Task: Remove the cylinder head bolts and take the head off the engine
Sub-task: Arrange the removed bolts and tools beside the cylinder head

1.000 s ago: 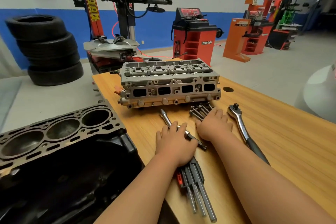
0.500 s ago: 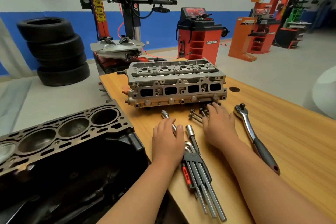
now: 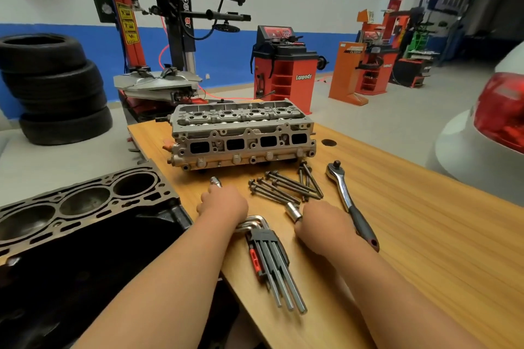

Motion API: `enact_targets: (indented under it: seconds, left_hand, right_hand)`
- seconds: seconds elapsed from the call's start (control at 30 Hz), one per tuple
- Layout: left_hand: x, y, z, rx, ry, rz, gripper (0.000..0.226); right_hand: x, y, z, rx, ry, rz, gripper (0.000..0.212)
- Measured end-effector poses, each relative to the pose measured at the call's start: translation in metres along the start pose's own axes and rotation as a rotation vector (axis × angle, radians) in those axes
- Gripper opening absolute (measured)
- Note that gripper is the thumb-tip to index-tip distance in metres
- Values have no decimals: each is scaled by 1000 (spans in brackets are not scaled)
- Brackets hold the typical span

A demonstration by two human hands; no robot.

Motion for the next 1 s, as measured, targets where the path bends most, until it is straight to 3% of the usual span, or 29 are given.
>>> enact_targets:
  seconds: [0.1,0.27,0.37,0.57,0.7,0.77,0.87,1.0]
  left_hand:
    - [5,8,2,-47,36,-56,36]
    - [-24,32,34,-488,-112,212,24]
    - [-63,23,79,-383,-306,158,16]
    - [-103,-25,122,64,-432,-31,41]
    - [-107,-38,102,252,-432,72,51]
    - [-108,-45,85,257,-353,43,59]
    - [-108,-56,69,137,-237,-17,62]
    - [-100,-54,80,-63,-224,75,56]
  right_hand:
    - [-5,-3,20,-16,-29,11,21]
    - [0,4,34,33,-94,38,19]
    - [5,3,38,45,-140,52,9]
    - [18,10,49,164,-155,159,10]
    - [22,13,57,186,-141,366,23]
    - [27,8,63,176,-149,331,45]
    - [32,-5,65,178,-147,93,63]
    - [26,-15,51,115,-31,104,49]
Point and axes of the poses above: each hand's wrist, its own x-axis towards the middle knuckle, its own y-axis out of the back of the hand, z = x × y, the point moved 3 cm from there along x, towards the middle knuckle, and after that the axes turned 11 degrees about -y, right-handed, at the moved point
